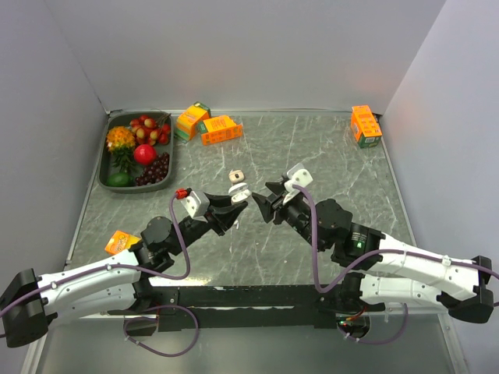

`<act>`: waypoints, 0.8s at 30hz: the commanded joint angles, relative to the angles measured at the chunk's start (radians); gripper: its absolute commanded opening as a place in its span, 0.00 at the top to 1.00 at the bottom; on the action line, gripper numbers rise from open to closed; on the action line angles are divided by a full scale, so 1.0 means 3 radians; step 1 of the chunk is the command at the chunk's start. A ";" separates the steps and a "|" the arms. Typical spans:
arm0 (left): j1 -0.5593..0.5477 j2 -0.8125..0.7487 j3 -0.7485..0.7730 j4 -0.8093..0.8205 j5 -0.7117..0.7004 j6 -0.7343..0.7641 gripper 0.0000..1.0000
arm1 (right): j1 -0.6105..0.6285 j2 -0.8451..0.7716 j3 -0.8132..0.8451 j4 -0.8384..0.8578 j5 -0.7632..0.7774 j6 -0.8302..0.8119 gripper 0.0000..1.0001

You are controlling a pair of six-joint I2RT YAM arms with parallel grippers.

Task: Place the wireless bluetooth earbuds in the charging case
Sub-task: Pick up the earbud from the charging case.

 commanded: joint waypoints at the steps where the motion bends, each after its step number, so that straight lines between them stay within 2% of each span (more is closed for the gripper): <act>1: -0.0008 -0.0070 0.0002 0.0219 0.0004 0.0006 0.99 | -0.0009 -0.0037 0.0156 0.0048 0.0102 -0.0033 0.46; 24: -0.0013 -0.0091 0.0007 0.0229 0.0040 -0.0009 0.99 | -0.0004 0.0270 0.0350 -0.0095 0.0031 0.0033 0.43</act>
